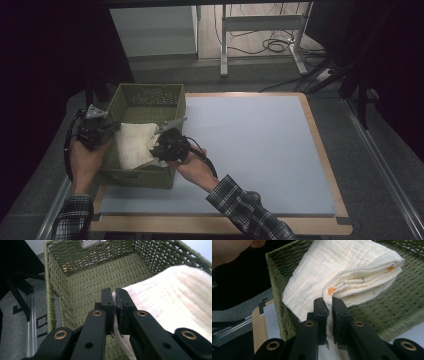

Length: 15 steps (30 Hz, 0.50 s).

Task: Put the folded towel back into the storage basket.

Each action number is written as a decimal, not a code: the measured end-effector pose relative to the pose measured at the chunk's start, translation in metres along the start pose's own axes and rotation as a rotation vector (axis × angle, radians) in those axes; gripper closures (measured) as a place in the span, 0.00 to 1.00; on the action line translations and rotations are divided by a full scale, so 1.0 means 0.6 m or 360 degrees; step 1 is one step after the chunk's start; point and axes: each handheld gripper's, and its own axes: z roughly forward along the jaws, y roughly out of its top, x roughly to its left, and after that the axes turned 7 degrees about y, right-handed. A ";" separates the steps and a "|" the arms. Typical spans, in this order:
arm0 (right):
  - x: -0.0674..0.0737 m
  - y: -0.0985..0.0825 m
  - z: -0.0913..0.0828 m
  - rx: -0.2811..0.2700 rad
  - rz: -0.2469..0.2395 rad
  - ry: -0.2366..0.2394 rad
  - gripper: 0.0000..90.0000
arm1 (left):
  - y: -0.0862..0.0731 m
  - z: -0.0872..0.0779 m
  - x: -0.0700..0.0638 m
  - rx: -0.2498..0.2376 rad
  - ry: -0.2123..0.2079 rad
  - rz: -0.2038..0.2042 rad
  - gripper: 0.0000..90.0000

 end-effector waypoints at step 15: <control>0.016 -0.007 0.052 0.0065 0.0020 -0.0042 0.91 | -0.016 0.024 0.000 0.0044 -0.0020 0.0001 0.95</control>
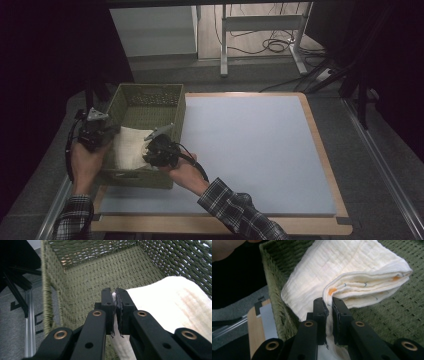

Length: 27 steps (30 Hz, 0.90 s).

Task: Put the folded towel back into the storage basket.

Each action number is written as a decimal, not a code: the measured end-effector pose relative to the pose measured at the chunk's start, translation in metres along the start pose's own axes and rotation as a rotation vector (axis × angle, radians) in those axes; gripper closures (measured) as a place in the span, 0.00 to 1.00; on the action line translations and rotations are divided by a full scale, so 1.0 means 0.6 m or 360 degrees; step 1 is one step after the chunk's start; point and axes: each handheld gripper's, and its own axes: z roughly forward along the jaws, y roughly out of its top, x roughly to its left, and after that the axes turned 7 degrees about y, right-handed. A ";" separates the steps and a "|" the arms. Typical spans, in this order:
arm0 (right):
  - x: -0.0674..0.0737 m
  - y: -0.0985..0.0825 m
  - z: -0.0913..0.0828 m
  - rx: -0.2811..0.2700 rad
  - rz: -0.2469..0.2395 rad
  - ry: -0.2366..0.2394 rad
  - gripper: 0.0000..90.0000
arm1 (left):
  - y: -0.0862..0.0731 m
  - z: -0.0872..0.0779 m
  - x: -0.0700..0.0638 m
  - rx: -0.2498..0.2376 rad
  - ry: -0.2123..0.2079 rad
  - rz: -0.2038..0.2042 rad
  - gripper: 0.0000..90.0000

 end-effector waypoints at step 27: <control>-0.005 -0.008 -0.038 -0.0039 0.0035 -0.0062 0.67 | 0.015 0.035 -0.044 0.0026 -0.0065 0.0053 0.74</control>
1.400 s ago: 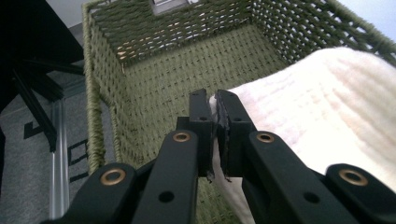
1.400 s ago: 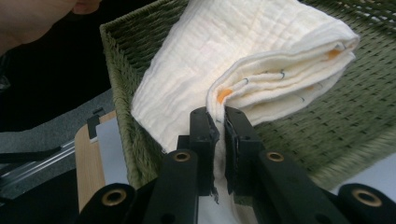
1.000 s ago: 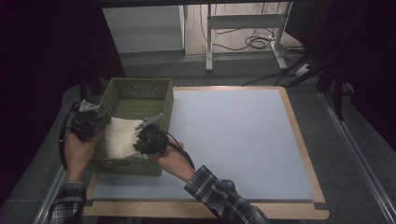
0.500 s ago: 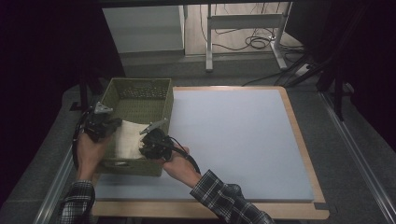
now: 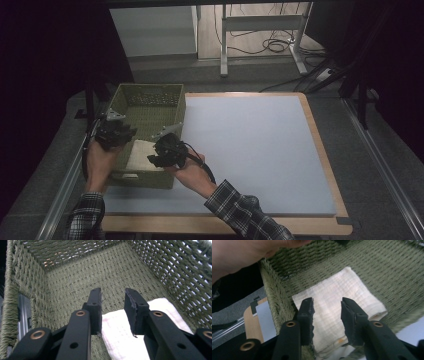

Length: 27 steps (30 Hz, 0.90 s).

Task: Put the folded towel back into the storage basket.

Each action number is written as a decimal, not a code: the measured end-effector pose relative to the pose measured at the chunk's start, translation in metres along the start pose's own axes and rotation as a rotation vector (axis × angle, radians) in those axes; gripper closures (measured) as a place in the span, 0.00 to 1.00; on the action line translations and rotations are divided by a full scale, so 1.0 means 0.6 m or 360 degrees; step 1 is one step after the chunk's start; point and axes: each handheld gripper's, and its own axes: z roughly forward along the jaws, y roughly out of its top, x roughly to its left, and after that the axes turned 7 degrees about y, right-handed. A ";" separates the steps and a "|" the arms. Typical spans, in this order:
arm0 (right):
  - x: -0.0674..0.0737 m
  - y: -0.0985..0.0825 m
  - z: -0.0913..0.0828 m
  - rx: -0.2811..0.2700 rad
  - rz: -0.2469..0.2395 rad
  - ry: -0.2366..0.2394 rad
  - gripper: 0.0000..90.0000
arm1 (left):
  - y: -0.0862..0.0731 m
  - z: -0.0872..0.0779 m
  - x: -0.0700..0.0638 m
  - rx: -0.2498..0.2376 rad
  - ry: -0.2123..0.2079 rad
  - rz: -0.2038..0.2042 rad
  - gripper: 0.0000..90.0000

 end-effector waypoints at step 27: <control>-0.005 -0.006 -0.042 -0.0053 -0.0257 -0.0061 0.34 | 0.011 0.009 -0.023 -0.0035 -0.0139 -0.0111 0.28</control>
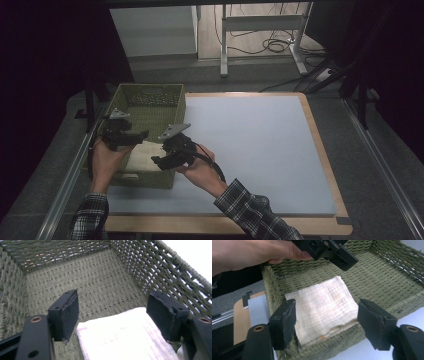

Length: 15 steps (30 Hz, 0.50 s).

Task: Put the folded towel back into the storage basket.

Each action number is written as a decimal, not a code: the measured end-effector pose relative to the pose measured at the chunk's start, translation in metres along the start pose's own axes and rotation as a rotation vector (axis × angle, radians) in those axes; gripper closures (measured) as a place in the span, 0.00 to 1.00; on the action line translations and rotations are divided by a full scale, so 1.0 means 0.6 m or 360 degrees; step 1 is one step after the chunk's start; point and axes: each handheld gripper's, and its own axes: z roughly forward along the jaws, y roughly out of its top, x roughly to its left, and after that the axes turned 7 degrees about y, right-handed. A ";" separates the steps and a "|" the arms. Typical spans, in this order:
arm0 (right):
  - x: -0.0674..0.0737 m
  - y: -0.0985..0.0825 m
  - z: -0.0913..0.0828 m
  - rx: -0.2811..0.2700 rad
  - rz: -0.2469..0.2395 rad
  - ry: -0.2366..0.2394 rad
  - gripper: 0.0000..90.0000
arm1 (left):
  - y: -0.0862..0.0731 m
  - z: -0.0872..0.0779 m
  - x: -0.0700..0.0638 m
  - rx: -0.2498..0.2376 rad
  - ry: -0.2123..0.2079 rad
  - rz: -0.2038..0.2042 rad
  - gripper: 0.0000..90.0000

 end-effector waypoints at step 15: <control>-0.024 -0.027 -0.042 -0.0039 -0.0002 -0.0029 0.25 | 0.017 0.003 -0.032 -0.0039 -0.0082 -0.0020 0.16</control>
